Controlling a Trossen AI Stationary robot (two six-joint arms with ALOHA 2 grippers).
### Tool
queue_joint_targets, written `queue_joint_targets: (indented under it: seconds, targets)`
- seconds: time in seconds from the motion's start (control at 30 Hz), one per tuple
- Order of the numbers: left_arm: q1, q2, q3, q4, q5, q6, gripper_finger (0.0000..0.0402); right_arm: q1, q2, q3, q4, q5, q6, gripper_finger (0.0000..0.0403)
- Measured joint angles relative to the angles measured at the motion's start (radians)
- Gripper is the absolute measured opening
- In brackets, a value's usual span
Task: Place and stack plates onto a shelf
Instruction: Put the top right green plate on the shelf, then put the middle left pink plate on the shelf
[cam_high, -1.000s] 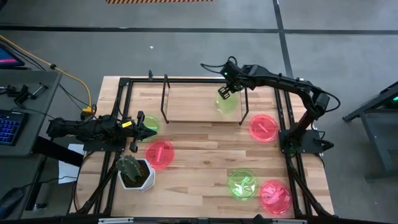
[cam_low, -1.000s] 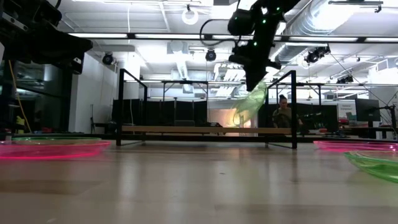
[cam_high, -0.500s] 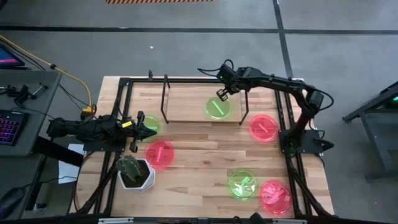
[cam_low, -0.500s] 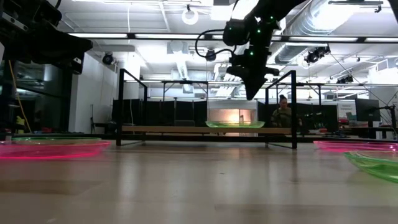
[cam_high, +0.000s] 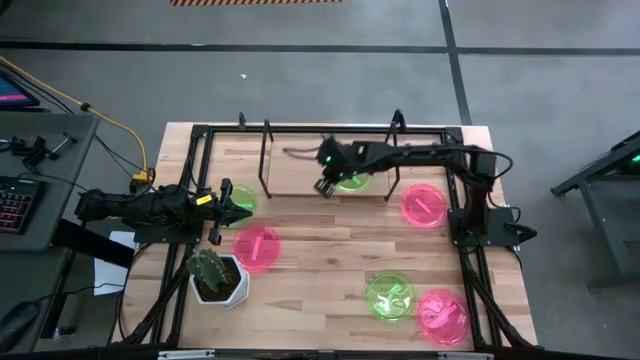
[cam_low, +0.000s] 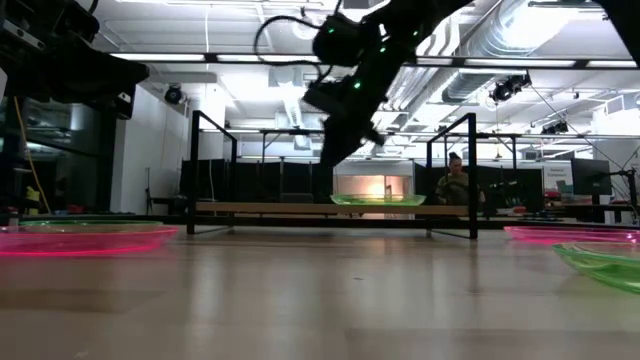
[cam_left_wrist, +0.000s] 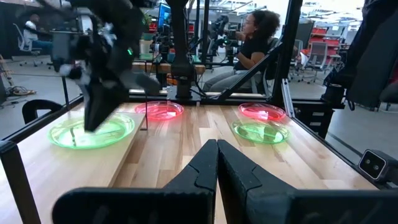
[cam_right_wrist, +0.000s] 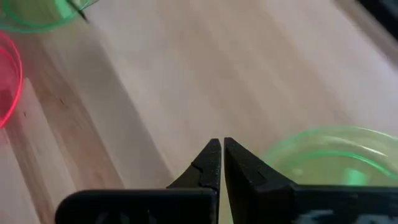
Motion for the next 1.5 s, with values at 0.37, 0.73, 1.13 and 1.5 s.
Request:
queue_joint_targets:
  seconds: [0.37, 0.73, 1.13, 1.5]
  targets:
    - [0.0, 0.0, 0.0, 0.0, 0.0, 0.0, 0.0001, -0.037, 0.116, 0.138, -0.096, 0.099, -0.078, 0.0]
    - [0.0, 0.0, 0.0, 0.0, 0.0, 0.0, 0.0001, -0.042, 0.122, 0.142, -0.148, 0.1, -0.096, 0.0]
    - [0.0, 0.0, 0.0, 0.0, 0.0, 0.0, 0.0001, -0.038, 0.154, 0.142, -0.161, 0.106, -0.131, 0.0]
    - [0.0, 0.0, 0.0, 0.001, 0.0, 0.0, 0.0001, -0.032, 0.037, 0.161, -0.26, 0.183, -0.179, 0.0]
